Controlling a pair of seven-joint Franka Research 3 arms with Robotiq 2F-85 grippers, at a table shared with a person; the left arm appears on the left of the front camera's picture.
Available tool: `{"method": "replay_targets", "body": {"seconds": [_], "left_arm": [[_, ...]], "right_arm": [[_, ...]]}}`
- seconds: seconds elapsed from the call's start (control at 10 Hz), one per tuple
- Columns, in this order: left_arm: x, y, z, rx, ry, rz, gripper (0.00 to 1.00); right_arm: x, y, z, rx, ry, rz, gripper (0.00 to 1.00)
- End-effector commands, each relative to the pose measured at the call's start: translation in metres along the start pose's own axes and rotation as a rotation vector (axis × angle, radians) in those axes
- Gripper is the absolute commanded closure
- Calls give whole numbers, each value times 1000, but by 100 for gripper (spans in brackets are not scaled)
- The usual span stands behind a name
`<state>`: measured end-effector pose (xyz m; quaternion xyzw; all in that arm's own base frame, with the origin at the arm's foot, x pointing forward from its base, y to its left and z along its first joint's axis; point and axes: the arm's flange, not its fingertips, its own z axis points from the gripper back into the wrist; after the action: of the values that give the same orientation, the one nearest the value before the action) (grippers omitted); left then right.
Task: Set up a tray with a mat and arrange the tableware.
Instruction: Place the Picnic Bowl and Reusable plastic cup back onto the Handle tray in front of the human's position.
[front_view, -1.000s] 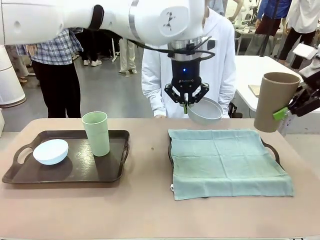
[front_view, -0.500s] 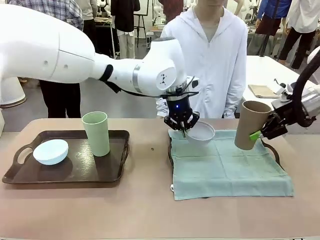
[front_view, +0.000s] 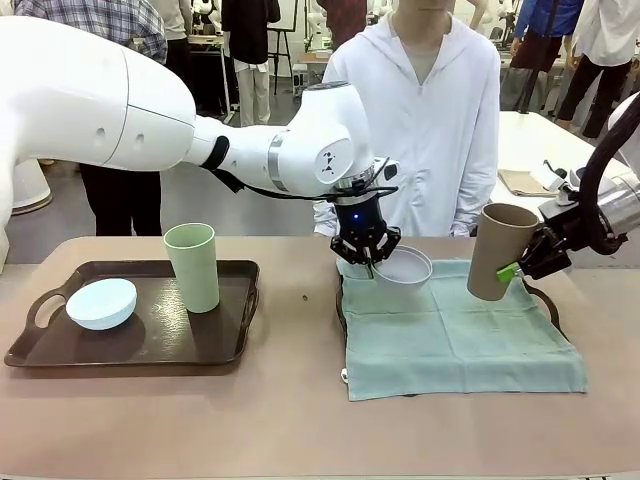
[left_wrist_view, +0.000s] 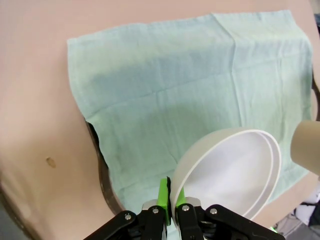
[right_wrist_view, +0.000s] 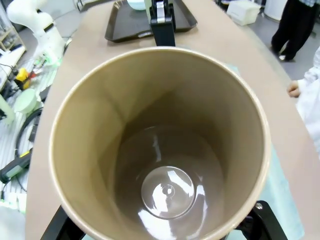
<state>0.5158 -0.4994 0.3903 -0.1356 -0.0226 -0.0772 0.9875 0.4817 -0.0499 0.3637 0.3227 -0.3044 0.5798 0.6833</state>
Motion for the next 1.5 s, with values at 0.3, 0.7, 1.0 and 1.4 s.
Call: {"method": "replay_targets", "body": {"seconds": [0.3, 0.7, 1.0, 1.4], "left_arm": [[-12, -21, -18, 76, 1, -84, 96], [6, -14, -40, 89, 5, -101, 96], [6, -13, -50, 71, 24, -114, 96], [4, -15, -48, 54, 51, -118, 36]], "right_arm": [[-12, -10, -24, 79, 52, 10, 18], [-23, -22, -37, 103, 45, 9, 18], [-30, -28, -46, 120, 49, 7, 18], [-33, -27, -45, 106, 89, 4, 0]]}}
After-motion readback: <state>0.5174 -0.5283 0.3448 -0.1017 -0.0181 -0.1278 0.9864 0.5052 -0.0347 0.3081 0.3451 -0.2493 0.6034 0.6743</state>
